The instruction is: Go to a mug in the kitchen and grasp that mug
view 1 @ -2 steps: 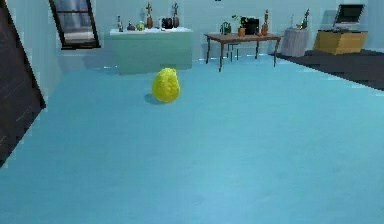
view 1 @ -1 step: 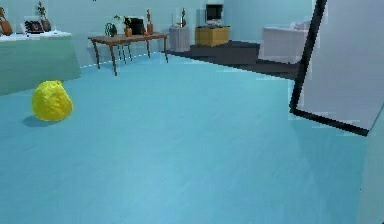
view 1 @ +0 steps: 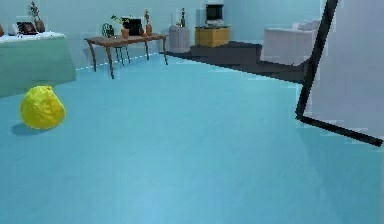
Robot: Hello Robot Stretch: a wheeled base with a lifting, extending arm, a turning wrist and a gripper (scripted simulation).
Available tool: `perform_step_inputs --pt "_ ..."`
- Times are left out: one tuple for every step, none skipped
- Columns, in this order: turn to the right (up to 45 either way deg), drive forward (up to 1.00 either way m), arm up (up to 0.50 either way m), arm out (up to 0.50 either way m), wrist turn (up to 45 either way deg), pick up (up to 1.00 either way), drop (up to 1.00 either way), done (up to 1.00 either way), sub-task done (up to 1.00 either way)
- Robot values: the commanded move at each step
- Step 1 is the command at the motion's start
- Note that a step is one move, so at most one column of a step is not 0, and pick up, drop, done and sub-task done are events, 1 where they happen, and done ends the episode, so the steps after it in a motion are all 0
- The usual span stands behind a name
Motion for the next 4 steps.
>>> perform_step_inputs --pt "0.0 1.00 0.00 0.00 0.0 0.00 0.00 0.00 0.00" --pt "0.0 1.00 0.00 0.00 0.0 0.00 0.00 0.00 0.00" --pt "0.0 1.00 0.00 0.00 0.0 0.00 0.00 0.00 0.00" --pt "0.0 1.00 0.00 0.00 0.0 0.00 0.00 0.00 0.00"
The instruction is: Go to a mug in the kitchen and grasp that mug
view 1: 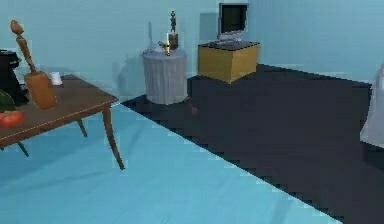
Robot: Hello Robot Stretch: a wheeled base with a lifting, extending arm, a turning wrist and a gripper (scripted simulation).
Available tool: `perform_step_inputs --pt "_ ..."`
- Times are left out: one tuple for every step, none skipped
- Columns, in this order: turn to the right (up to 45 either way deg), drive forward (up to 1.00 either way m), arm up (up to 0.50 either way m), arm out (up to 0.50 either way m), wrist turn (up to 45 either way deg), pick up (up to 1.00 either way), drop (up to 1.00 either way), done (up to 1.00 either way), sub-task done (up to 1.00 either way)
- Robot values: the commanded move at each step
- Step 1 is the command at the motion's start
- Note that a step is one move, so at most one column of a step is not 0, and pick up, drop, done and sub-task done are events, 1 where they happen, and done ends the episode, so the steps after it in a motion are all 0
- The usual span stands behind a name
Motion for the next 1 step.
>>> perform_step_inputs --pt "0.0 1.00 0.00 0.00 0.0 0.00 0.00 0.00 0.00"
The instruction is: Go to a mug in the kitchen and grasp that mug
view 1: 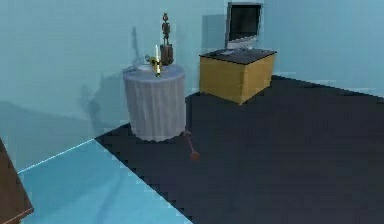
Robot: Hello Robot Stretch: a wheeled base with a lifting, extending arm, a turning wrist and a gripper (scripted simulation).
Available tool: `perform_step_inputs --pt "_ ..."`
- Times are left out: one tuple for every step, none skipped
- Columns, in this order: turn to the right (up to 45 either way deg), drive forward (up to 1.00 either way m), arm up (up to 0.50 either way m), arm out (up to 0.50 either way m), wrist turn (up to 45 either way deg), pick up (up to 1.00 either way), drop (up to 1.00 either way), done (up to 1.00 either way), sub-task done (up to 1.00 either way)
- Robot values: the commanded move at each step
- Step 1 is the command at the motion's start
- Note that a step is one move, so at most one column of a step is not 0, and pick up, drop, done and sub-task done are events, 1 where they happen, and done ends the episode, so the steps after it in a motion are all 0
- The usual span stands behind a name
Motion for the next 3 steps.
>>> perform_step_inputs --pt "-6.0 0.00 0.00 0.00 0.0 0.00 0.00 0.00 0.00" --pt "0.0 0.35 0.00 0.00 0.0 0.00 0.00 0.00 0.00" --pt "-15.0 0.00 0.00 0.00 0.0 0.00 0.00 0.00 0.00"
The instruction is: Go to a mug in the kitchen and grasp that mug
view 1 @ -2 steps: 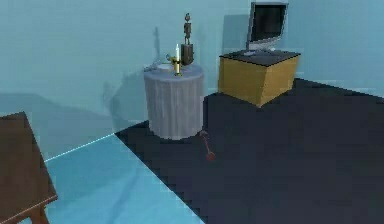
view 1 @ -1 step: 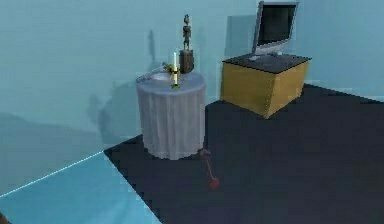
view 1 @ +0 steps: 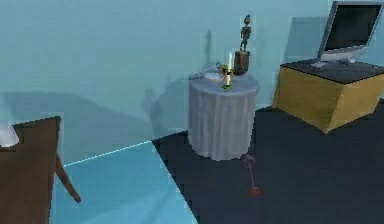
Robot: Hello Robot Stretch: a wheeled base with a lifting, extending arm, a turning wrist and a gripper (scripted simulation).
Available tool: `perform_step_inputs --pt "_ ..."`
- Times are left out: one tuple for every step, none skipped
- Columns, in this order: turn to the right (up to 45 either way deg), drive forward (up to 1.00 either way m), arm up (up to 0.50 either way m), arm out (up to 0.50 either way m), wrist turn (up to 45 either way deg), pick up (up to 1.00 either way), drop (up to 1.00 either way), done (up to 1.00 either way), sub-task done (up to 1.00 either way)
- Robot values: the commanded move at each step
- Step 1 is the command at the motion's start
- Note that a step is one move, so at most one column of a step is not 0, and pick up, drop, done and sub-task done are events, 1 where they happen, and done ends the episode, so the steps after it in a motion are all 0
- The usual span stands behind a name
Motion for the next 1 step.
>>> perform_step_inputs --pt "0.0 0.55 0.00 0.00 0.0 0.00 0.00 0.00 0.00"
